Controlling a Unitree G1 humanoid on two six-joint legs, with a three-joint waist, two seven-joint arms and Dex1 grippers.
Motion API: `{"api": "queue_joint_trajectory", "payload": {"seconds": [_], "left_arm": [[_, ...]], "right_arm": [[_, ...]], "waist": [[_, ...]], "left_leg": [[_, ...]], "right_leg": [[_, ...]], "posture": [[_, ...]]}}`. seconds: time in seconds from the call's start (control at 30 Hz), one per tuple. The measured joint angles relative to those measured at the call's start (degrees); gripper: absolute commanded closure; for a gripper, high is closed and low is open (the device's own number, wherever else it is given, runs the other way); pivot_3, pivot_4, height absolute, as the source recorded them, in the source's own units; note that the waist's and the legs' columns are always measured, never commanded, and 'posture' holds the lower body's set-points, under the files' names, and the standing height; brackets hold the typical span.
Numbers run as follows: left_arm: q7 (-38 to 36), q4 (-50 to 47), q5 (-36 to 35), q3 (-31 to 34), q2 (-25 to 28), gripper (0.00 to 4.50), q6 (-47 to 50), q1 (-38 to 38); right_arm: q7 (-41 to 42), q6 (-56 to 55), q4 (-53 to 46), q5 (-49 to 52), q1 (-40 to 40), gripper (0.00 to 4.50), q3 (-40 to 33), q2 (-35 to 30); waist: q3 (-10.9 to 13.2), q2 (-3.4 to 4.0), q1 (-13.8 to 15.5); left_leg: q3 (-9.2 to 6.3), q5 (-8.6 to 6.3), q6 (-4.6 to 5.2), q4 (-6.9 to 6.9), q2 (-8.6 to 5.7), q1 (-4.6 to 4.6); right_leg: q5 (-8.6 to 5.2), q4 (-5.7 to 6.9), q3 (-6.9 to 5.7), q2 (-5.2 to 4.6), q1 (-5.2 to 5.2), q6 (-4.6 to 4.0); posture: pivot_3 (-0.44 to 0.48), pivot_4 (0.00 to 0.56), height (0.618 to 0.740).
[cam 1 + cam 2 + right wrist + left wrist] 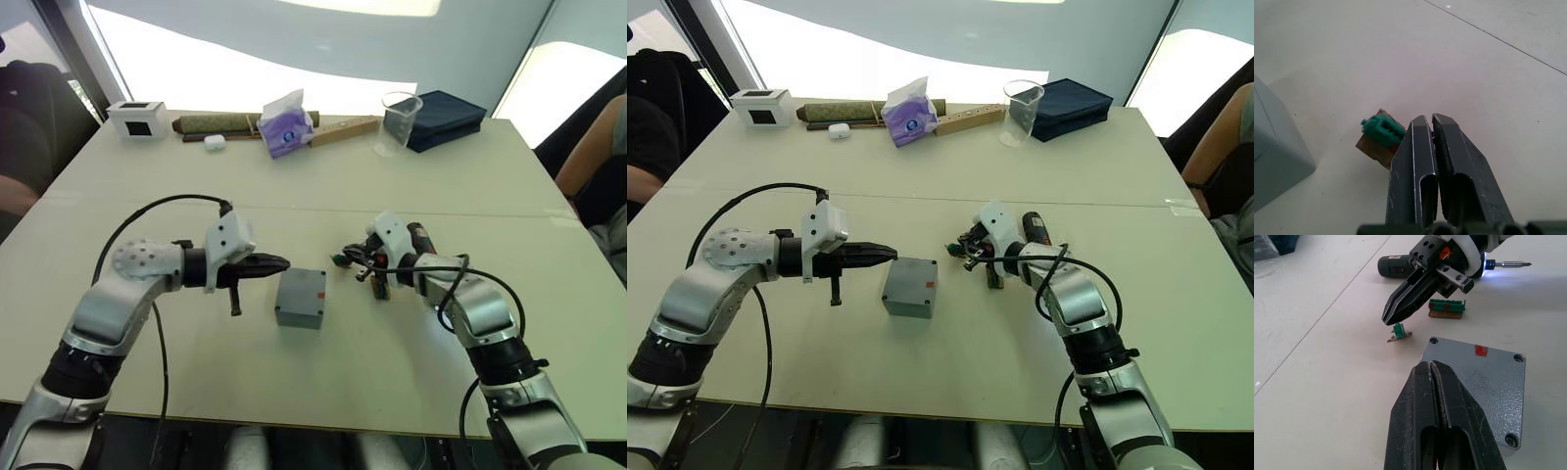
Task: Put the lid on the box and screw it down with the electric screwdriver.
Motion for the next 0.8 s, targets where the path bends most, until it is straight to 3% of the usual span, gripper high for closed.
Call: {"api": "queue_joint_trajectory", "payload": {"seconds": [0.23,0.43,0.6,0.8], "left_arm": [[0.32,-0.07,-0.01,0.00,-0.01,4.50,-0.01,0.01],[0.46,-0.07,-0.02,-0.02,-0.06,4.50,-0.01,0.01],[0.42,-0.10,-0.08,-0.03,-0.07,4.50,-0.02,0.05],[0.29,-0.33,-0.07,-0.05,-0.07,4.50,-0.03,0.28]], "right_arm": [[-0.74,11.44,-14.60,7.25,-2.00,4.44,-3.21,0.11],[-2.42,16.11,-21.51,10.04,-0.01,4.44,-2.25,0.66],[-4.00,15.83,-22.68,9.80,4.81,4.44,2.20,1.45],[-5.76,13.34,-21.99,8.81,5.13,4.44,3.17,2.47]], "waist": [[0.00,0.00,0.04],[0.00,-0.01,0.05],[0.00,-0.01,-0.05],[-0.01,-0.01,-0.03]], "left_leg": [[-0.01,0.00,0.00,0.00,0.00,0.00],[-0.03,-0.01,0.01,-0.01,0.00,0.00],[-0.02,0.00,0.01,0.01,0.00,0.00],[-0.03,0.00,0.00,0.01,0.00,0.00]], "right_leg": [[0.00,0.03,0.00,0.00,0.00,0.00],[0.00,0.03,0.00,0.00,-0.01,0.00],[0.00,0.03,0.00,0.00,0.00,0.00],[0.00,0.04,0.00,0.01,0.00,0.00]], "posture": [[0.000,0.150,0.721],[0.000,0.150,0.721],[0.000,0.150,0.721],[0.000,0.150,0.721]]}}
